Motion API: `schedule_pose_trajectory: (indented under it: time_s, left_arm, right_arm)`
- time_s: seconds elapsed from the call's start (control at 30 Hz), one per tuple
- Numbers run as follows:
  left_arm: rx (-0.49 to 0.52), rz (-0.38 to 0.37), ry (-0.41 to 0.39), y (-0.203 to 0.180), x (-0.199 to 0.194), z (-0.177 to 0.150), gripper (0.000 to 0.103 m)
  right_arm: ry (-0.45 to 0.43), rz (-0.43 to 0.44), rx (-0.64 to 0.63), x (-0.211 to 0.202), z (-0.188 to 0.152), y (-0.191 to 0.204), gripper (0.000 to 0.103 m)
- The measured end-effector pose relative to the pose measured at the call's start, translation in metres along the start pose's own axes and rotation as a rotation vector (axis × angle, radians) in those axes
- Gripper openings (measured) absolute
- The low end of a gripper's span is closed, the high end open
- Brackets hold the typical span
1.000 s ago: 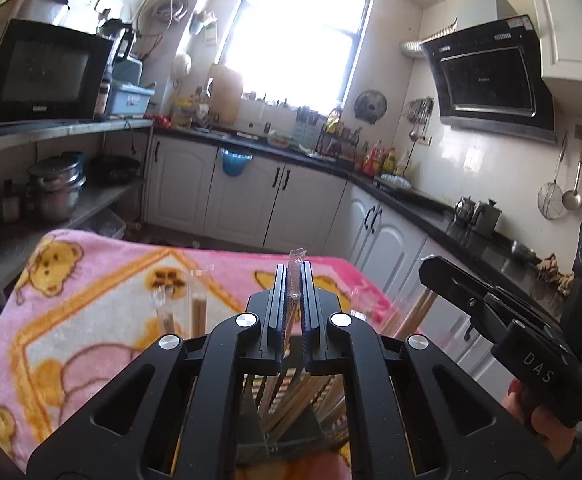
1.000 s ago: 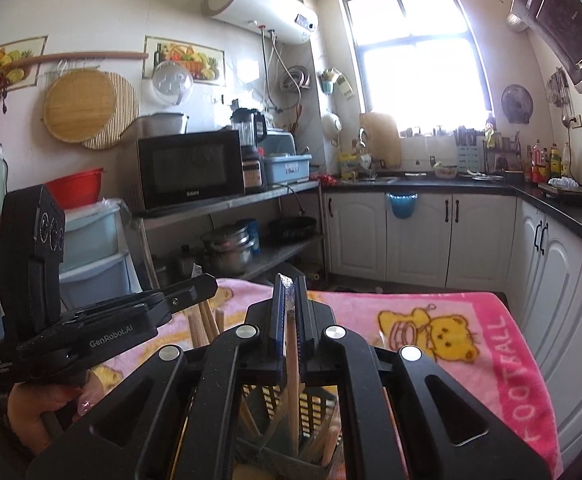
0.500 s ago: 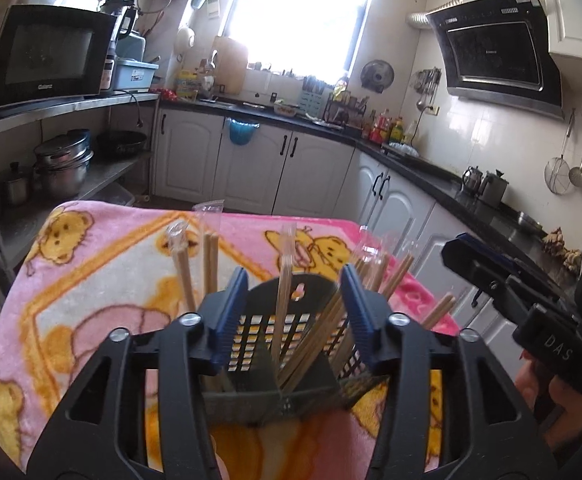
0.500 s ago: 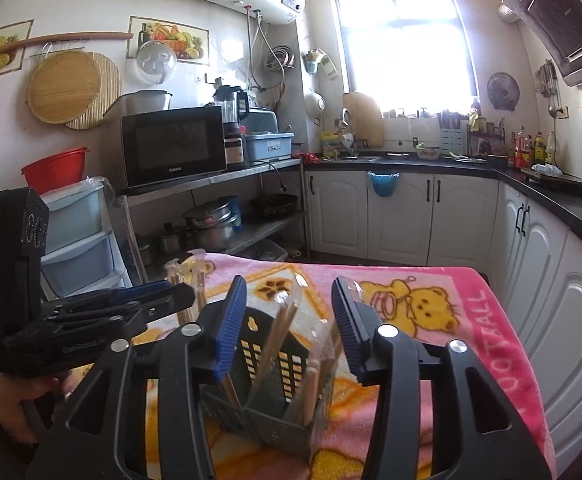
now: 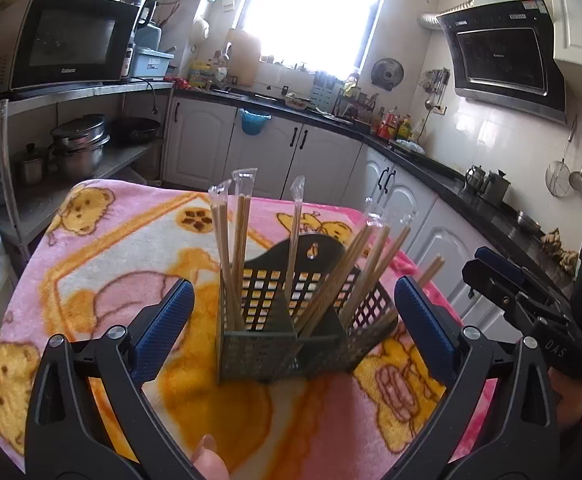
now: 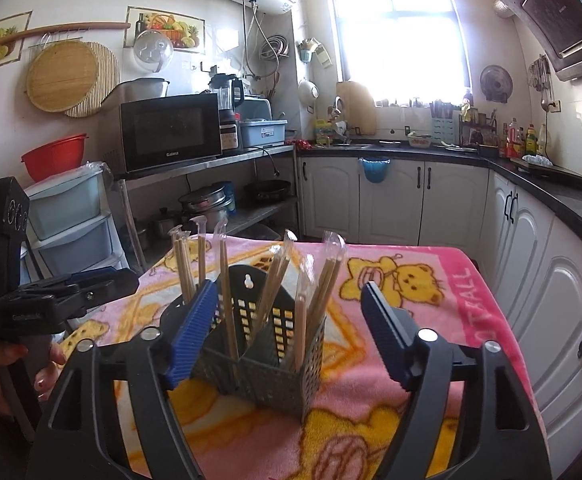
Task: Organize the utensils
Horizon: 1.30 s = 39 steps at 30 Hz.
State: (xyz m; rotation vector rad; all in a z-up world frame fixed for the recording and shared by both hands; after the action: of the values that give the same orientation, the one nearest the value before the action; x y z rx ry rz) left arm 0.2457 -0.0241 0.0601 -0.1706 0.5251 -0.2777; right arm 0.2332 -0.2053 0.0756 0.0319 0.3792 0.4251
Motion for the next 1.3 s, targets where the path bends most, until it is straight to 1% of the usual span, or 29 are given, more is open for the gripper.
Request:
schedule_pose_trajectory:
  time_s: [0.23,0.5,0.67,0.87,1.2,1.3]
  left_arm:
    - [-0.012,0.021,0.005,0.002,-0.013,-0.016,0.092]
    - [-0.035,0.045,0.025,0.007,-0.022,-0.040,0.092]
    - [-0.016,0.073,0.048,0.006,-0.024,-0.058,0.092]
    - [-0.001,0.094,0.069,0.003,-0.023,-0.079,0.092]
    - [0.014,0.144,0.027,0.003,-0.029,-0.102,0.093]
    - [0.023,0.148,0.007,0.001,-0.032,-0.106,0.093]
  right_arm:
    - [0.006,-0.003,-0.014,-0.011,-0.012,0.012,0.085]
    - [0.012,-0.019,-0.037,-0.025,-0.035,0.024,0.093]
    - [0.040,-0.030,-0.045,-0.027,-0.053,0.028,0.094]
    - [0.077,-0.029,-0.017,-0.027,-0.078,0.027,0.095]
    - [0.095,-0.039,0.037,-0.031,-0.106,0.021,0.095]
    - [0.086,-0.025,0.050,-0.034,-0.113,0.022,0.095]
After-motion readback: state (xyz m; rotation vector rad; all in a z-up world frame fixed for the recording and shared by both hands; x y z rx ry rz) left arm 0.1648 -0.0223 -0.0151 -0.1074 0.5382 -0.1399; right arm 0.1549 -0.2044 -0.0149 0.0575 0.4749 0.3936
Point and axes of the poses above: each gripper's, at about its wrist camera, not at the fingertips, and x roughly the way its jaws point, y to its left, z to its top, the point moved 7 cm from there along x, roughly the way its jaws point, and after that the axes turned 5 degrees about z, right-handed, at the moved point
